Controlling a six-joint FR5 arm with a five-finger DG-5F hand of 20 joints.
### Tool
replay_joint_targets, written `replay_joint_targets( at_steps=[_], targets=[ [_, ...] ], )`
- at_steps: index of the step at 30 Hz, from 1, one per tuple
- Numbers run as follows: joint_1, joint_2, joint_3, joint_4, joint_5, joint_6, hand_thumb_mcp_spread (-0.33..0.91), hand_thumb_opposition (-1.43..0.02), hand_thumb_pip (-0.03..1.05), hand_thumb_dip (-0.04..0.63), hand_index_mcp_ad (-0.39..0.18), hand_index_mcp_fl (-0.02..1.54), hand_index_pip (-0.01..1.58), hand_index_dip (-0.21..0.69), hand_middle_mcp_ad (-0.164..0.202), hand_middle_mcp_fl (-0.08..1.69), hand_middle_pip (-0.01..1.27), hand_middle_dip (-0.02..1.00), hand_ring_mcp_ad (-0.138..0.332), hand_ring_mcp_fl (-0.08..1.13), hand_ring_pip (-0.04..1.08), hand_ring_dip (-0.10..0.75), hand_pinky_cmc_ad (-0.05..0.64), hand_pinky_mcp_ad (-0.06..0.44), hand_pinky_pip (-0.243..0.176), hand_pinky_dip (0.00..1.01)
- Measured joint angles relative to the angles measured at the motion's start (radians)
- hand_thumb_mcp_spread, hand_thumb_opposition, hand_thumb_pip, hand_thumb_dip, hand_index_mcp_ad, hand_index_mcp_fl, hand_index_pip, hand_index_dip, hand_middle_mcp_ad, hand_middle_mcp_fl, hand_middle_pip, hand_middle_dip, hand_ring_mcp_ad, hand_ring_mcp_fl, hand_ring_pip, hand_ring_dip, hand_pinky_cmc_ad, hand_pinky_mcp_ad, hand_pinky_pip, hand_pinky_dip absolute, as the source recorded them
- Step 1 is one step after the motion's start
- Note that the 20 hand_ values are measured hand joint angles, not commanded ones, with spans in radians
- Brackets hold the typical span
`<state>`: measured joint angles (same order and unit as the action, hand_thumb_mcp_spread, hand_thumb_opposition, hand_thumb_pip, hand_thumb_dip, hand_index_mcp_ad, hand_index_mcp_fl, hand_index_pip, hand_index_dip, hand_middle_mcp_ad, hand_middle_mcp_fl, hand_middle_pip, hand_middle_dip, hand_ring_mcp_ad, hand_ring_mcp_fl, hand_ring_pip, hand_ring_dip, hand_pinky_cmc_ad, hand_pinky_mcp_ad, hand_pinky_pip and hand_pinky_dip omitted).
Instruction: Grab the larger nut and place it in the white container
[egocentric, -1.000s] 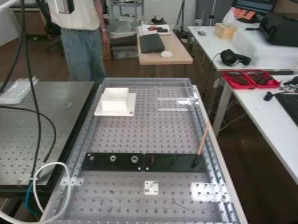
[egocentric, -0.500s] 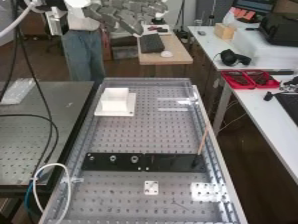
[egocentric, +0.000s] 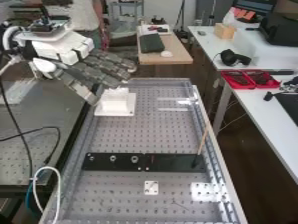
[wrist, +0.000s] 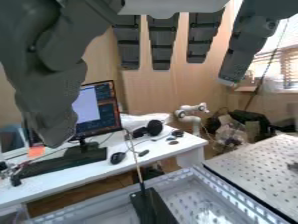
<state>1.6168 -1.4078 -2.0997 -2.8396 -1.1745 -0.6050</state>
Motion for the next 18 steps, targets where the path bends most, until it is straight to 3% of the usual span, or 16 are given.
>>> replay_joint_targets(
  at_steps=[3,8,12,13,18],
  targets=[
    [-0.001,-0.01,-0.046,0.028,0.046,0.041,0.22,-0.8,0.64,0.157,-0.087,0.04,0.5,-0.103,0.072,0.06,0.13,0.22,0.164,0.0,0.09,0.119,0.347,0.312,-0.091,0.61],
    [-0.015,-0.045,-0.107,0.107,0.083,0.088,0.28,-0.82,0.65,0.159,-0.113,0.04,0.82,-0.103,0.068,0.0,0.13,0.22,0.164,0.01,0.09,0.119,0.344,0.307,-0.091,0.61],
    [-0.029,-0.083,-0.132,0.155,0.092,0.107,0.28,-0.83,0.69,0.175,-0.126,0.02,1.02,-0.089,0.068,0.0,0.13,0.22,0.164,0.01,0.09,0.119,0.347,0.316,-0.087,0.61],
    [-0.034,-0.099,-0.139,0.174,0.094,0.111,0.28,-0.84,0.69,0.175,-0.129,0.02,1.09,-0.096,0.068,0.0,0.13,0.22,0.161,0.0,0.09,0.119,0.347,0.316,-0.103,0.61],
    [-0.05,-0.17,-0.165,0.264,0.101,0.126,0.31,-0.86,0.69,0.175,-0.143,0.02,1.33,-0.024,0.068,0.0,0.13,0.22,0.161,0.0,0.09,0.119,0.347,0.316,-0.106,0.59]
  ],
)
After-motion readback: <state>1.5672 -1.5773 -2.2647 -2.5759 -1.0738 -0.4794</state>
